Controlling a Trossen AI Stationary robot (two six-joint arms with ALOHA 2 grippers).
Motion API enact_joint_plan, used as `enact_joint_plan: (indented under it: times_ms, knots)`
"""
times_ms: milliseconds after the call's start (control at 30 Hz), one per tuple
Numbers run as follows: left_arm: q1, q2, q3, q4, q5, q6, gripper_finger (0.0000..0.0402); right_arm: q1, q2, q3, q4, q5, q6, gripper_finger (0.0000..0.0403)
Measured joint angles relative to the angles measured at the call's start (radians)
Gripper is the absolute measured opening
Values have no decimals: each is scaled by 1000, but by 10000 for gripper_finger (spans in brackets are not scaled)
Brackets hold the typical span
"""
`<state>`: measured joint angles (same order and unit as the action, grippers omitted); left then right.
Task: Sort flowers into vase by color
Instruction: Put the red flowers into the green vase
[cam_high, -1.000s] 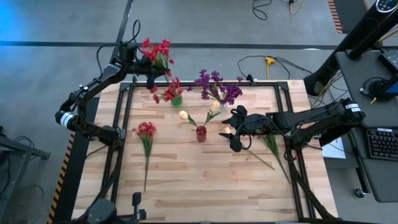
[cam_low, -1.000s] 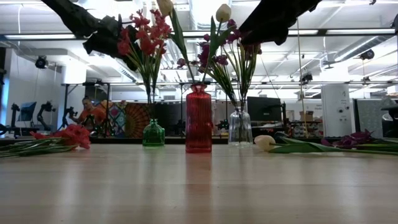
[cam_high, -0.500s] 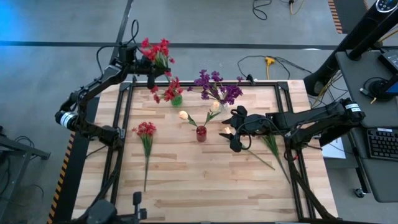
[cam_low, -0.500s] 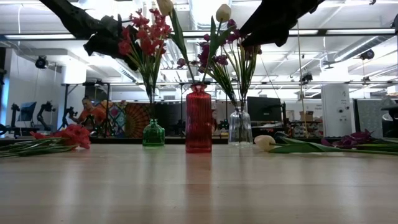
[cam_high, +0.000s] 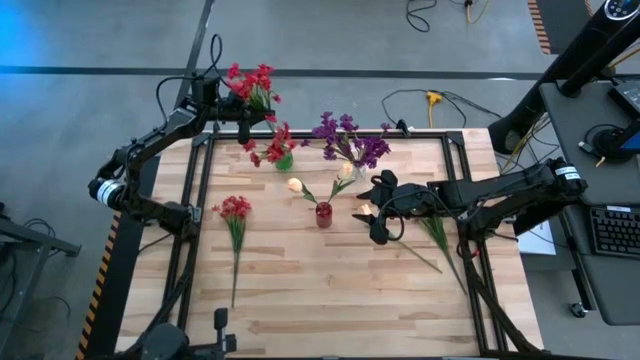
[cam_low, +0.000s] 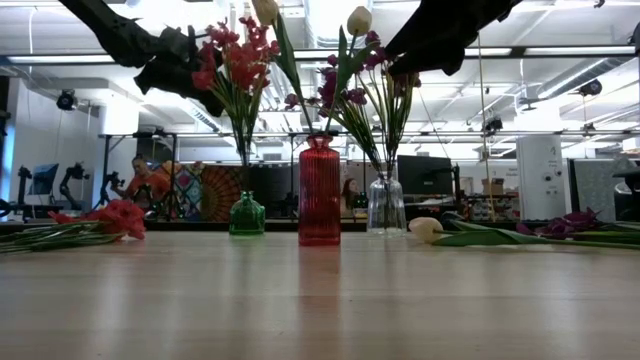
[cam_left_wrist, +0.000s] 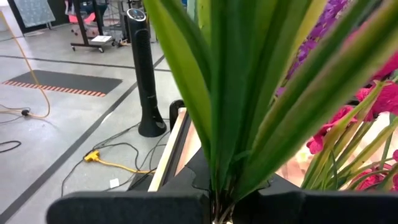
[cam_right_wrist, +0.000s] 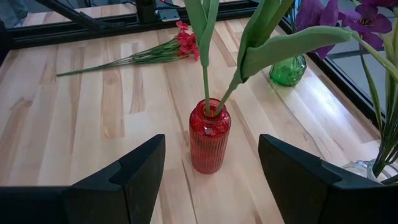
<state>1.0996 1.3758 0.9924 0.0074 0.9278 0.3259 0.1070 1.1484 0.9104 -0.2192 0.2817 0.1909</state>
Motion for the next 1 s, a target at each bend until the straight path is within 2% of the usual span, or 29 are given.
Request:
enact_joint_plan:
  times_ms: [1000]
  knots:
    - [-1,0,0,-39,-3,49,2,0,0,0,0,0,0,251]
